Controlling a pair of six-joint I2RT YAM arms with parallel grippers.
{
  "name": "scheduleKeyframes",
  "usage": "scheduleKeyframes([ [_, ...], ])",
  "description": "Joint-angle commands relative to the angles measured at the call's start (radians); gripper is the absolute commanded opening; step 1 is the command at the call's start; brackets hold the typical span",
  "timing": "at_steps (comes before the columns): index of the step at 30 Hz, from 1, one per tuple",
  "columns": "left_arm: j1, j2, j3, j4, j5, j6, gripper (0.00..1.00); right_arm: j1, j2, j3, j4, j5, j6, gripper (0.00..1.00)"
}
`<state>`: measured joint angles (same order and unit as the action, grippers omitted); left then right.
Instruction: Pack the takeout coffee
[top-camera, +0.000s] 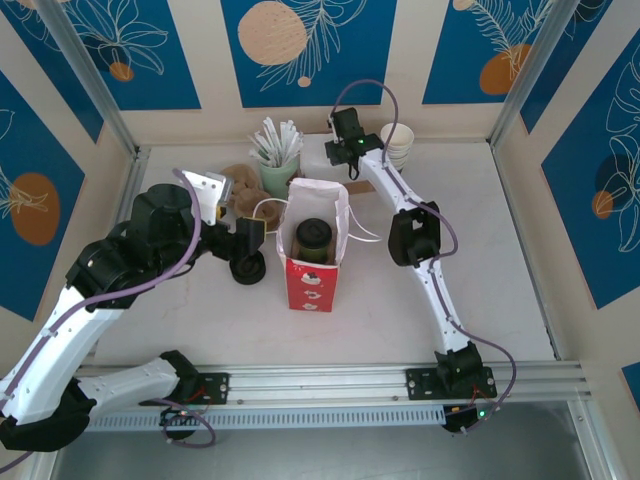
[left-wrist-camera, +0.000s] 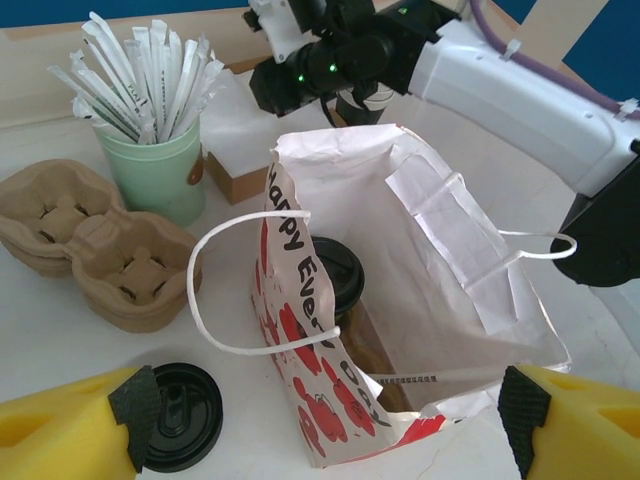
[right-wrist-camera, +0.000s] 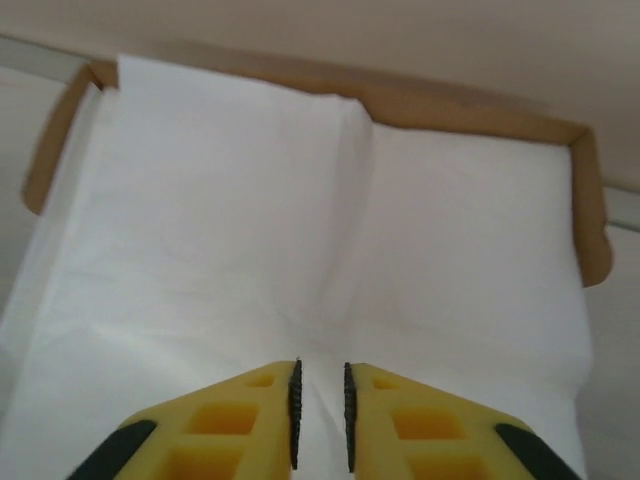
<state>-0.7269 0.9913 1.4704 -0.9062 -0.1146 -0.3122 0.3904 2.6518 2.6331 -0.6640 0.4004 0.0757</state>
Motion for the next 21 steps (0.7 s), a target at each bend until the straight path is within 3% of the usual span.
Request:
scheduleKeyframes([
  [1,-0.002,-0.011,0.010,-0.017,-0.019,0.017,0.89,0.007,-0.064,0.002,-0.005,-0.018,0.005,0.37],
  [4,-0.003,-0.017,0.001,-0.017,-0.020,0.016,0.89,0.007,-0.057,-0.018,0.005,-0.007,0.014,0.53],
  [11,-0.003,-0.014,-0.002,-0.019,-0.014,0.015,0.90,0.005,0.003,-0.025,0.019,0.026,0.015,0.74],
  [14,-0.003,-0.011,0.001,-0.018,-0.016,0.016,0.90,0.003,0.044,-0.004,0.010,0.067,0.009,0.79],
  [21,-0.003,-0.001,-0.008,-0.025,-0.018,0.015,0.90,-0.007,0.086,0.005,-0.024,0.056,0.023,0.81],
])
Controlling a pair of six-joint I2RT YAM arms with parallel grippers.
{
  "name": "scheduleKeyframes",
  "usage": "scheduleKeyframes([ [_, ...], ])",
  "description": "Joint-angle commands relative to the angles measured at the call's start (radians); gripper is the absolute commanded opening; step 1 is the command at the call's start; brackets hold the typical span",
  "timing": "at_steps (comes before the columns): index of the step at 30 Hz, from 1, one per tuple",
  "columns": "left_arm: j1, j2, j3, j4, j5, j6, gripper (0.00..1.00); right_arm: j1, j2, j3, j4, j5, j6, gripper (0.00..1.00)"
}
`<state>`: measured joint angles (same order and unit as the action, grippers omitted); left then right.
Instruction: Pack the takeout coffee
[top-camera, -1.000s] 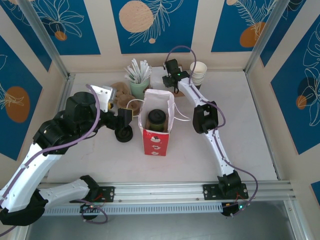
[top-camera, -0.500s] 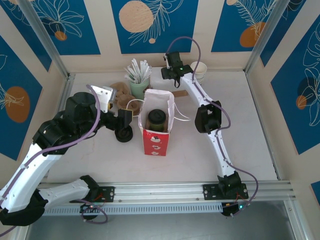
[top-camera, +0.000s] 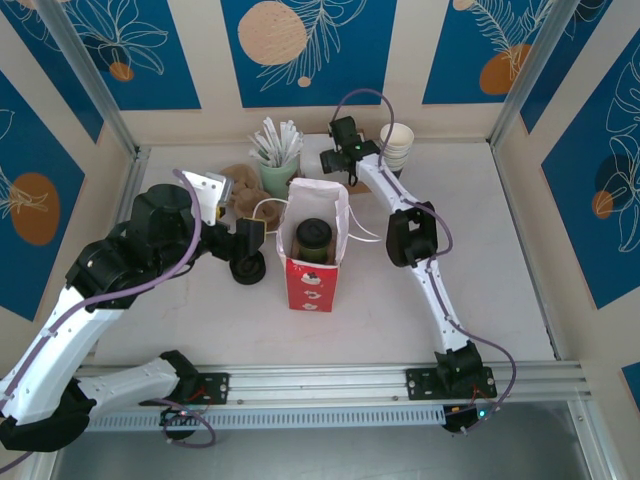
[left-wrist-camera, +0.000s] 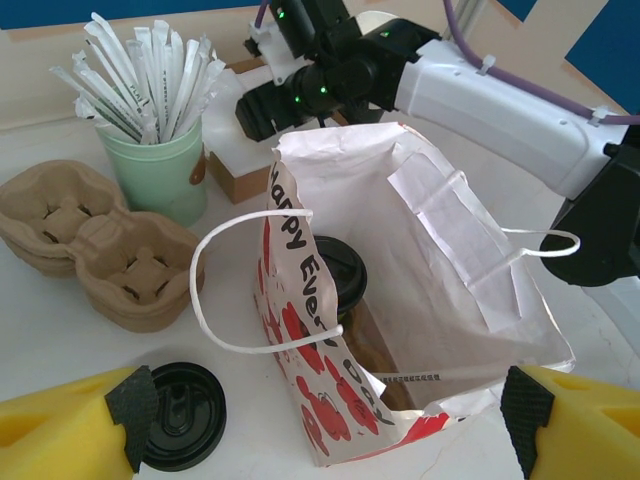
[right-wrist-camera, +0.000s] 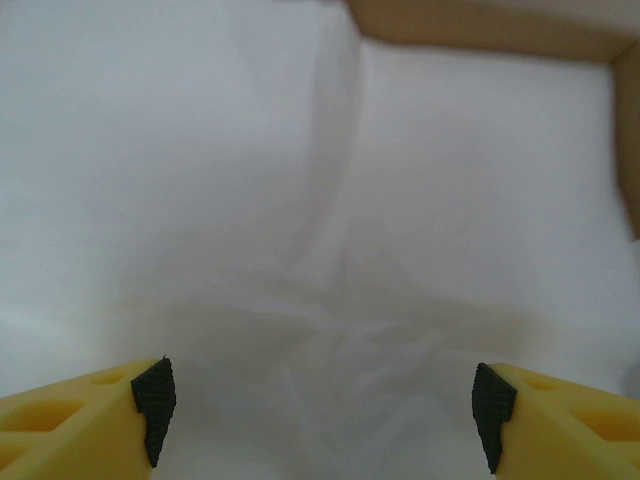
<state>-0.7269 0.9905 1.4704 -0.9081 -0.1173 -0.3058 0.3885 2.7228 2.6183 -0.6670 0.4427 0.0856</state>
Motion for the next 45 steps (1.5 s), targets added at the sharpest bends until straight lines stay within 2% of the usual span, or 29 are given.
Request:
scheduleKeyframes([
  [1,-0.003,0.000,-0.009,-0.022,-0.015,0.008,0.90,-0.004,0.019,0.019,-0.025,0.010,0.016,0.81],
  [6,-0.003,0.002,-0.005,-0.022,-0.012,0.007,0.90,-0.014,0.027,0.011,-0.034,-0.002,0.039,0.79],
  [13,-0.003,0.006,0.004,-0.032,-0.019,0.011,0.90,-0.022,0.019,0.034,-0.060,-0.018,0.047,0.52],
  [21,-0.003,0.000,-0.021,-0.029,-0.015,0.003,0.90,-0.021,-0.042,0.038,-0.051,-0.039,0.052,0.32],
  [25,-0.002,-0.003,-0.021,-0.029,-0.018,0.004,0.91,-0.015,-0.079,0.040,-0.044,-0.045,0.049,0.17],
  [32,-0.002,-0.010,-0.021,-0.033,-0.022,0.008,0.91,-0.004,-0.150,0.074,-0.061,-0.018,0.033,0.13],
  [39,-0.002,-0.020,-0.047,-0.013,-0.035,0.017,0.92,0.020,-0.315,0.084,-0.121,0.011,0.061,0.00],
  [45,-0.002,-0.018,-0.119,-0.003,-0.165,0.004,0.98,0.054,-0.508,0.073,-0.237,-0.055,0.165,0.00],
])
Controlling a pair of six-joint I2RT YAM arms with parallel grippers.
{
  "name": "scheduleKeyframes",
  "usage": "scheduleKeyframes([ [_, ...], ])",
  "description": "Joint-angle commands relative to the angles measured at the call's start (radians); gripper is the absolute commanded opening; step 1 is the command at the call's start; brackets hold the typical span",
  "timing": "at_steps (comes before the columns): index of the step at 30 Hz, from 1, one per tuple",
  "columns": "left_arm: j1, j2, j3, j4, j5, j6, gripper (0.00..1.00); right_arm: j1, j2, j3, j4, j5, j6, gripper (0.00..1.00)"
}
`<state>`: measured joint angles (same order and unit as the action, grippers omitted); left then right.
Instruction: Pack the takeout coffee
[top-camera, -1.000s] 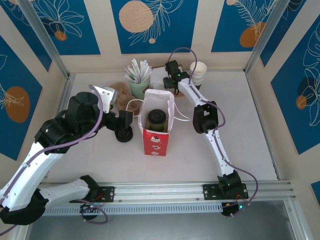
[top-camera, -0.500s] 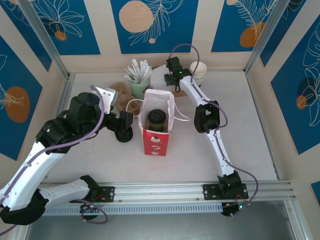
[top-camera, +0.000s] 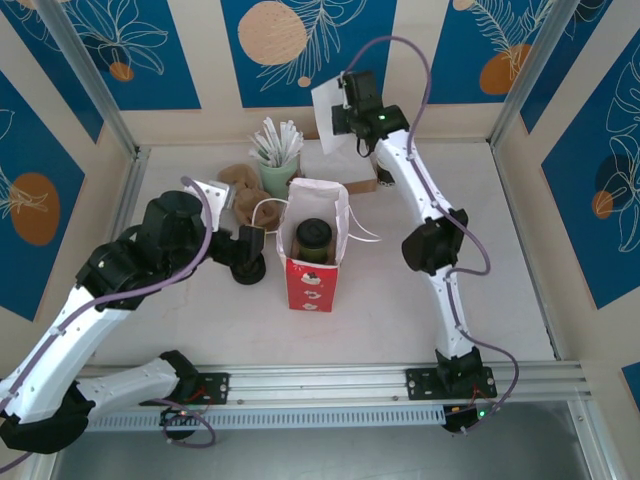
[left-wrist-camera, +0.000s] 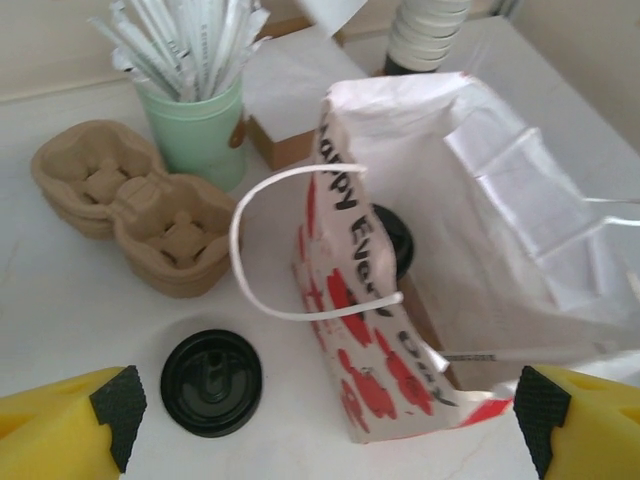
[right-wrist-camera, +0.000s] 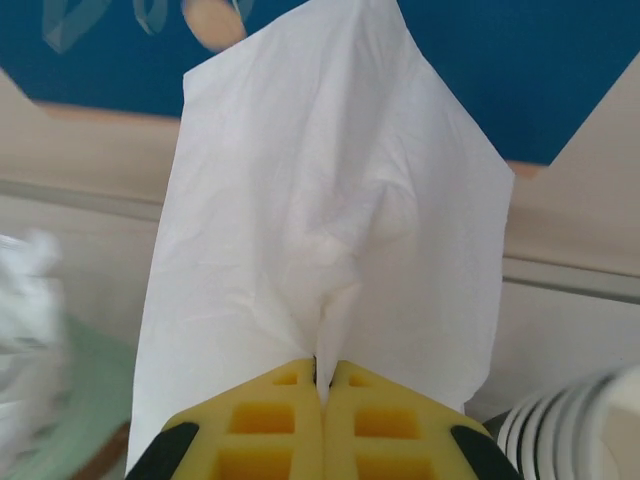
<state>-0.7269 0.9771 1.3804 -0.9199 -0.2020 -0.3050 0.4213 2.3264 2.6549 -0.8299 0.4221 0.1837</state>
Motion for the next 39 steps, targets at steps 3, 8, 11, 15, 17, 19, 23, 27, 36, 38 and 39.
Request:
scheduleKeyframes([
  [3,-0.003,-0.001,-0.069,0.034,-0.117,-0.014,1.00,0.046,-0.228,0.005,-0.145,-0.110,0.145,0.00],
  [8,-0.002,0.015,-0.118,0.067,-0.161,-0.037,1.00,0.051,-0.483,-0.223,-0.110,-0.434,0.374,0.00],
  [11,-0.001,0.021,-0.139,0.088,-0.157,-0.044,1.00,0.052,-0.644,-0.443,0.025,-0.611,0.528,0.00],
  [15,-0.001,-0.005,-0.160,0.100,-0.153,-0.054,1.00,0.059,-0.771,-0.619,0.113,-0.738,0.689,0.00],
  [17,0.000,-0.020,-0.175,0.107,-0.157,-0.052,1.00,0.073,-0.809,-0.678,0.123,-0.762,0.739,0.00],
  [19,-0.002,-0.032,-0.183,0.105,-0.169,-0.054,1.00,0.095,-0.848,-0.748,0.154,-0.776,0.775,0.00],
  [23,-0.001,-0.041,-0.186,0.091,-0.205,-0.081,1.00,0.133,-0.915,-0.907,0.181,-0.724,0.793,0.00],
  [27,-0.002,-0.046,-0.198,0.087,-0.221,-0.096,1.00,0.170,-0.956,-1.056,0.204,-0.658,0.803,0.00],
  [36,-0.002,-0.048,-0.206,0.078,-0.214,-0.115,1.00,0.280,-0.923,-1.119,0.050,-0.375,0.695,0.00],
  [38,0.000,-0.051,-0.211,0.079,-0.217,-0.117,1.00,0.287,-0.908,-1.118,0.029,-0.347,0.679,0.00],
  [39,-0.002,-0.053,-0.214,0.079,-0.217,-0.116,1.00,0.298,-0.899,-1.119,0.020,-0.319,0.672,0.00],
])
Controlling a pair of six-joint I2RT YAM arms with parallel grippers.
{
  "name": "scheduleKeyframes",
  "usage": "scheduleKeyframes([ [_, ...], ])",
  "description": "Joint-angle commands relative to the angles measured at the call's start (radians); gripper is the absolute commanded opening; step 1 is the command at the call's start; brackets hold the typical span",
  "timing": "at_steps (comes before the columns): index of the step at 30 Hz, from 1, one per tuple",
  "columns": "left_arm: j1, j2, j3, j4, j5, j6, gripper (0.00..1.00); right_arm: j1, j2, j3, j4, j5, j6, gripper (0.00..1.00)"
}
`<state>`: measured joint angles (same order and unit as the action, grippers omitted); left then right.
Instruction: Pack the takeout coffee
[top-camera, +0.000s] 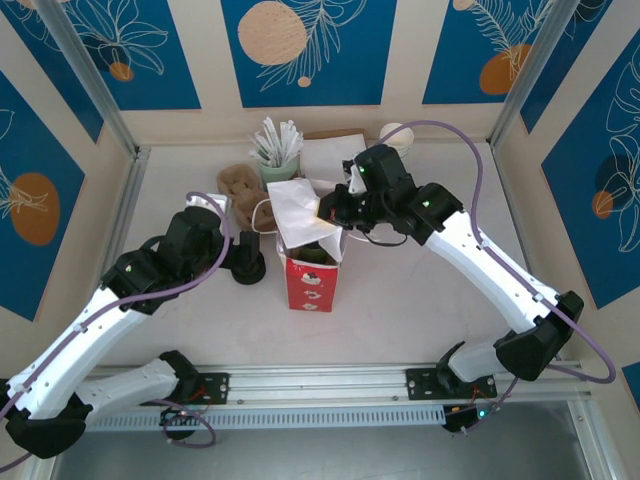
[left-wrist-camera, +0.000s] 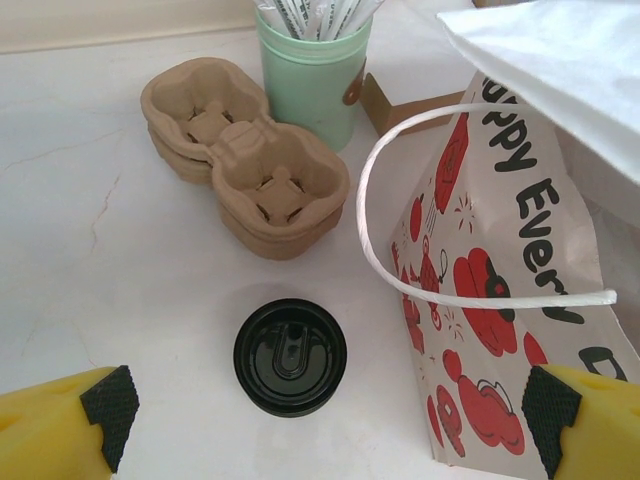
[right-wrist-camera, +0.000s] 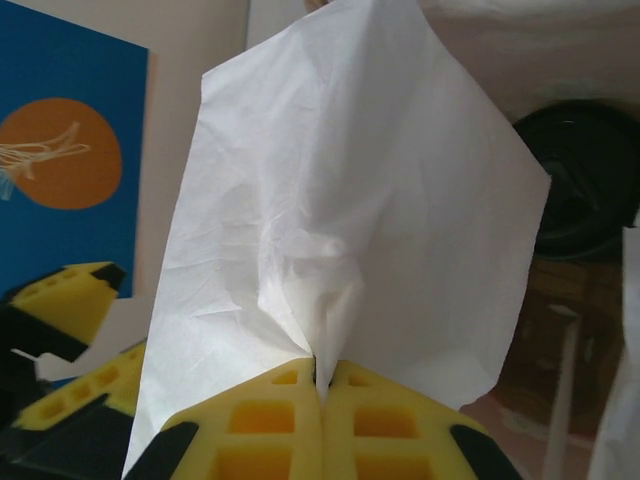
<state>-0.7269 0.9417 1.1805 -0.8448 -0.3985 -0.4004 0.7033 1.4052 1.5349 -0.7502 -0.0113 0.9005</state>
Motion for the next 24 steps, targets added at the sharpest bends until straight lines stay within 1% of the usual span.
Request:
scheduleKeyframes([
  [1,-0.001,-0.019,-0.017,0.006,-0.021,-0.021,1.00,0.029,0.031,0.002,-0.069,0.147,-0.052,0.00],
  [9,-0.002,-0.020,-0.016,0.006,-0.011,-0.019,1.00,0.122,0.141,0.054,-0.167,0.335,-0.104,0.00],
  [13,-0.001,-0.023,-0.019,0.004,-0.011,-0.020,1.00,0.151,0.199,0.099,-0.217,0.386,-0.127,0.00],
  [17,0.000,-0.029,-0.027,0.005,-0.010,-0.022,1.00,0.163,0.239,0.135,-0.256,0.408,-0.143,0.00],
  [21,-0.001,-0.029,-0.027,0.004,-0.010,-0.019,1.00,0.172,0.262,0.182,-0.286,0.405,-0.166,0.05],
  [23,-0.002,-0.028,-0.027,0.006,-0.010,-0.020,1.00,0.177,0.266,0.204,-0.295,0.408,-0.175,0.10],
  [24,-0.002,-0.027,-0.027,0.006,-0.014,-0.019,1.00,0.178,0.266,0.215,-0.301,0.410,-0.181,0.15],
])
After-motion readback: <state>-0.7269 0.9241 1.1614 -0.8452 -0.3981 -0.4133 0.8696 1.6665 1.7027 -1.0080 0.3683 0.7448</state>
